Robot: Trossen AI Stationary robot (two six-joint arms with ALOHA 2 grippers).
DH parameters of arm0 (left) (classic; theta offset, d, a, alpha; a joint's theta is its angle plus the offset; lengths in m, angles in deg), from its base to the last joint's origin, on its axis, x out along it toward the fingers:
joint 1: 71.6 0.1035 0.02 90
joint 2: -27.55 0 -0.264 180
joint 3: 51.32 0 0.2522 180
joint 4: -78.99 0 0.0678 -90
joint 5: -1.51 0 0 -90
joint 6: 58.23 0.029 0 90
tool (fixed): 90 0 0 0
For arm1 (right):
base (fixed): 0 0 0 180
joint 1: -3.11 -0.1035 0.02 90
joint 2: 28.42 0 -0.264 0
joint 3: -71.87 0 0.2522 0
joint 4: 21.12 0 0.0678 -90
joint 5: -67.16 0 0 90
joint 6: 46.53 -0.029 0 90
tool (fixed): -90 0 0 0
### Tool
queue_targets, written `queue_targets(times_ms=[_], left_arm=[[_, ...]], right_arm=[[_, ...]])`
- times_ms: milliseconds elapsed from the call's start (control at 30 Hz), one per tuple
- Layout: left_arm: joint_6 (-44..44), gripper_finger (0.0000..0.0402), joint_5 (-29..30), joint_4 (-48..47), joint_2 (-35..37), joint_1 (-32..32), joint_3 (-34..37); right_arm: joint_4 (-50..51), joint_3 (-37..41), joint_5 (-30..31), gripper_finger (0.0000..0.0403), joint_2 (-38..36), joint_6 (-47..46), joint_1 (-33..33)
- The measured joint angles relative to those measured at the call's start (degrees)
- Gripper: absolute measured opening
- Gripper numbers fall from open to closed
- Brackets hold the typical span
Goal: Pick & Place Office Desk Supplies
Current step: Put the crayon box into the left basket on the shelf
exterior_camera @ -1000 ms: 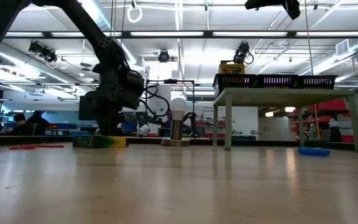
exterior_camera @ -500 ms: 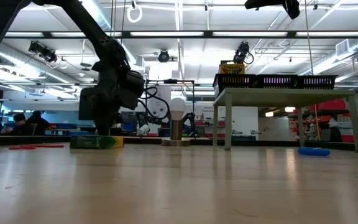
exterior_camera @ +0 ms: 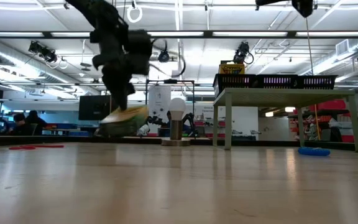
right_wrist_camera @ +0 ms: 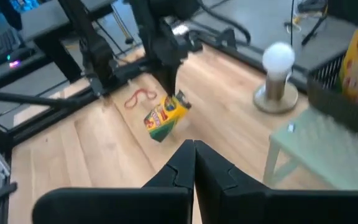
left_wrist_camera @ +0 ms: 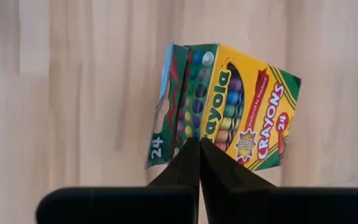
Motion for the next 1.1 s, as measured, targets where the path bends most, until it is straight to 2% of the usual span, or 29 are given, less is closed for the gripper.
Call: queue_targets(times_ms=[133,300,433,567,700,867,1100], left_arm=[[-7.5,0.0002,4.9,6.4,1.2,-7.4,0.0],[-15.0,0.0002,16.1,17.1,0.4,-16.9,-0.1],[-17.5,0.0002,25.5,24.4,-1.4,-23.2,-0.1],[-17.1,0.0001,36.3,29.2,-3.9,-28.0,-0.1],[-13.6,0.0001,46.5,31.9,-6.9,-31.2,-0.1],[-11.3,0.0002,55.9,33.6,-11.2,-33.7,-0.1],[-11.9,0.0002,62.3,35.4,-14.7,-36.4,-0.2]], right_arm=[[3.9,0.0,2.3,0.0007,1.7,-6.8,-4.6],[4.7,0.0,2.2,0.0007,8.0,-12.8,-8.6],[4.1,0.0,-1.4,0.0007,13.2,-15.9,-9.4],[4.4,0.0,-2.3,0.0007,15.8,-17.8,-9.4],[6.2,0.0,-1.4,0.0007,16.1,-17.2,-9.1],[7.5,0.0,0.4,0.0007,15.9,-15.5,-8.7],[7.2,0.0,0.6,0.0007,15.8,-14.9,-8.6]])
